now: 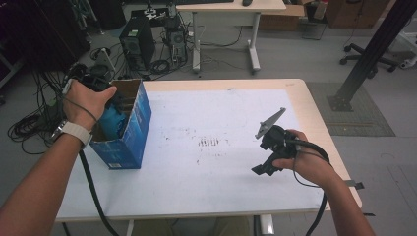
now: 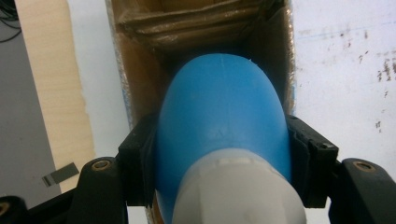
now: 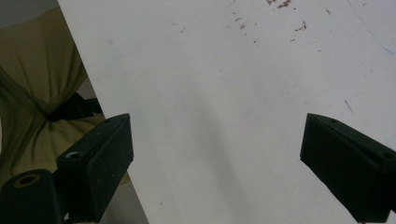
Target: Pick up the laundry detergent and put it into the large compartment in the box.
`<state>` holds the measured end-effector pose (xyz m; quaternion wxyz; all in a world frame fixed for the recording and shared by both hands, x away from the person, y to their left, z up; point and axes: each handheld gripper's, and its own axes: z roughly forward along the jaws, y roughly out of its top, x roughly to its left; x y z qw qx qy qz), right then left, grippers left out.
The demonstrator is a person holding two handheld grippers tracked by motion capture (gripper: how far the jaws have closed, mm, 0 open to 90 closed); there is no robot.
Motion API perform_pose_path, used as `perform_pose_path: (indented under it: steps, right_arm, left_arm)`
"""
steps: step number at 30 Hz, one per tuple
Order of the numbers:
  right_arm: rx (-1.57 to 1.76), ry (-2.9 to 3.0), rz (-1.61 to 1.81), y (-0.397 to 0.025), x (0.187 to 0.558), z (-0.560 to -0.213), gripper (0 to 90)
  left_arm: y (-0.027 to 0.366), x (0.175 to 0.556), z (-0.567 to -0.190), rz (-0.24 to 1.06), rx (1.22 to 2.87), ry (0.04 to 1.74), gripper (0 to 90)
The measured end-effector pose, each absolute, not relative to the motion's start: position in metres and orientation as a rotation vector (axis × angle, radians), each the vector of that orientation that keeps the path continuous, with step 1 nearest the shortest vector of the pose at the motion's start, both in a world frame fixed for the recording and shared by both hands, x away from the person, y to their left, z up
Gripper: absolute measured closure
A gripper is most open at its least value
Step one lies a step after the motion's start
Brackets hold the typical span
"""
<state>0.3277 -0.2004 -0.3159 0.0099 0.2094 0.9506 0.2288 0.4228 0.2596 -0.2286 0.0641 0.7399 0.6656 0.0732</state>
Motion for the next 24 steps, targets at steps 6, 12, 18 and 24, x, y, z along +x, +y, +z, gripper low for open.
perform_pose_path:
  steps: [6, 12, 18, 24]
  right_arm:
    - [0.663, 2.969, 0.711, -0.202, 0.328, -0.316, 9.5]
    - [0.663, 2.974, 0.705, -0.201, 0.328, -0.318, 9.5]
    - [0.665, 2.974, 0.704, -0.200, 0.329, -0.318, 9.5]
    - [0.662, 2.978, 0.704, -0.199, 0.329, -0.319, 9.5]
  left_arm:
    - [0.259, 0.424, -0.236, 0.235, 2.249, 2.010, 37.4]
    - [0.260, 0.425, -0.246, 0.227, 2.255, 2.000, 37.3]
    - [0.258, 0.426, -0.253, 0.242, 2.272, 1.989, 37.4]
    - [0.259, 0.426, -0.262, 0.237, 2.274, 1.977, 37.3]
